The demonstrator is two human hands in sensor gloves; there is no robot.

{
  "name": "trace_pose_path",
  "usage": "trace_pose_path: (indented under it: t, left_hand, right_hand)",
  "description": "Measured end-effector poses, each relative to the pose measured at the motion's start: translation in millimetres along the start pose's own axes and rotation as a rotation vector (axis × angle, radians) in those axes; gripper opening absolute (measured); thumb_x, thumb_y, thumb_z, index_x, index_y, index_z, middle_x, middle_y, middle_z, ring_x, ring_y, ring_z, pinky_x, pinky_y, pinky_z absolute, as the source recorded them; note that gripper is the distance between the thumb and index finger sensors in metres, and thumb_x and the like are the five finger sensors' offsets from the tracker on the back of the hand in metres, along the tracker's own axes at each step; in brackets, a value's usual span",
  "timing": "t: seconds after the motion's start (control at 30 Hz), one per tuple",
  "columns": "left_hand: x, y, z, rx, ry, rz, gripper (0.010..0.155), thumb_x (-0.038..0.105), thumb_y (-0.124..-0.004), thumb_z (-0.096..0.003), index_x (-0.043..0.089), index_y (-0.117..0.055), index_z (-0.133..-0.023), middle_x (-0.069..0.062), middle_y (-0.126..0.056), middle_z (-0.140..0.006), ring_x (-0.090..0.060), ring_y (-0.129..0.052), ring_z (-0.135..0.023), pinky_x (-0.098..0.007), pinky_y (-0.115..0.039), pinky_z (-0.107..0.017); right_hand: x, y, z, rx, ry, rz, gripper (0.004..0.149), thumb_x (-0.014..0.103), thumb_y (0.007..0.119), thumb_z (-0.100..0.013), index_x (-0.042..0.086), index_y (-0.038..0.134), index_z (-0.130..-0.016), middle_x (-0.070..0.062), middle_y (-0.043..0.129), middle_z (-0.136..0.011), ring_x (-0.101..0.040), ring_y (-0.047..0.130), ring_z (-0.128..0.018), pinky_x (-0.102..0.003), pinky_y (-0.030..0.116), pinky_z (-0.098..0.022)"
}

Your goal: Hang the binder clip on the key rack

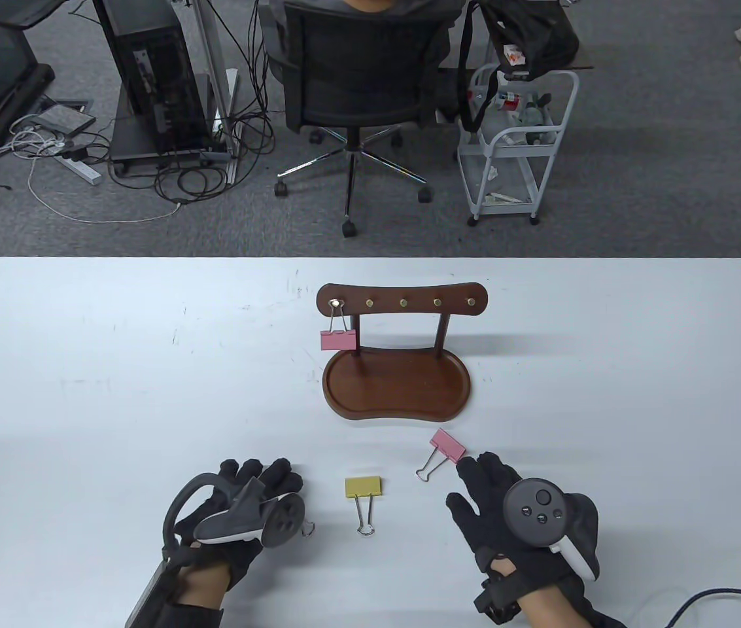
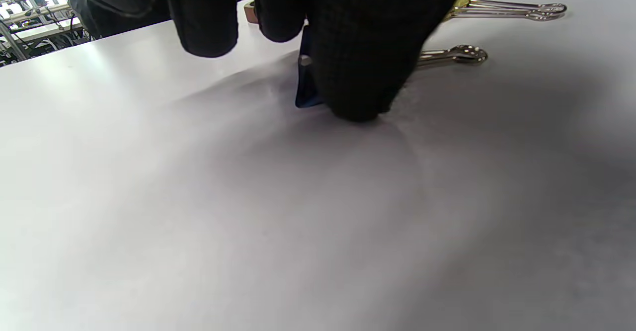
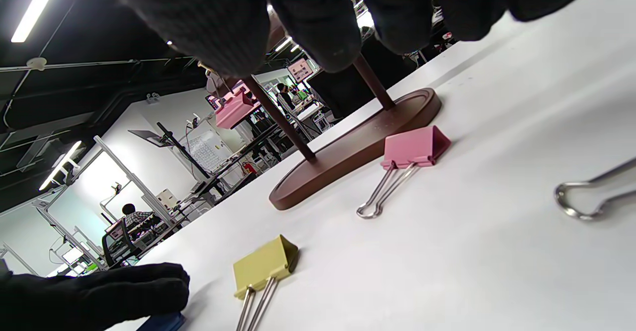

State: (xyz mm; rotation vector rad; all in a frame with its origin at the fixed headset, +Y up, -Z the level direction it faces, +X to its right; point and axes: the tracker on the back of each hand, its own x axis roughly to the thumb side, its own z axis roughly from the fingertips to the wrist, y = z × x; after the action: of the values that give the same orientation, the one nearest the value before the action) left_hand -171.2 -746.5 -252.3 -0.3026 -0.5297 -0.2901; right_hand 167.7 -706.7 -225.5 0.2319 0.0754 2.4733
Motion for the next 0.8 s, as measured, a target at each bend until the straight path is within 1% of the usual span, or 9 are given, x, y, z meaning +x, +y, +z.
trace_pose_path:
  t: [0.23, 0.53, 0.8]
  left_hand:
    - [3.6, 1.7, -2.1, 0.008, -0.018, -0.047, 0.078, 0.024, -0.098, -0.0434, 0.016, -0.064, -0.113, -0.011, -0.064, -0.119, -0.049, -0.072, -0.105, -0.074, -0.055, -0.074]
    - [0.0, 1.0, -1.8, 0.020, -0.018, -0.018, 0.078, 0.029, -0.098, -0.0425, 0.013, -0.067, -0.112, -0.016, -0.072, -0.114, -0.045, -0.080, -0.100, -0.073, -0.057, -0.073]
    - [-2.8, 0.2, 0.0, 0.064, -0.012, -0.009, 0.078, 0.035, -0.098, -0.0416, 0.012, -0.070, -0.110, -0.017, -0.077, -0.110, -0.043, -0.085, -0.096, -0.072, -0.059, -0.072]
  right_hand:
    - [-0.4, 0.1, -0.2, 0.000, -0.001, 0.001, 0.067, 0.038, 0.075, -0.055, -0.002, 0.066, -0.108, -0.042, 0.055, -0.110, -0.069, 0.053, -0.091, -0.074, 0.052, -0.060]
    - [-0.9, 0.0, -0.3, -0.001, -0.001, -0.001, 0.067, 0.038, 0.075, -0.055, -0.002, 0.066, -0.108, -0.042, 0.055, -0.109, -0.069, 0.053, -0.091, -0.074, 0.052, -0.060]
    - [-1.2, 0.2, -0.4, 0.001, 0.001, -0.002, 0.067, 0.038, 0.075, -0.055, -0.003, 0.066, -0.108, -0.042, 0.055, -0.109, -0.069, 0.053, -0.091, -0.074, 0.052, -0.060]
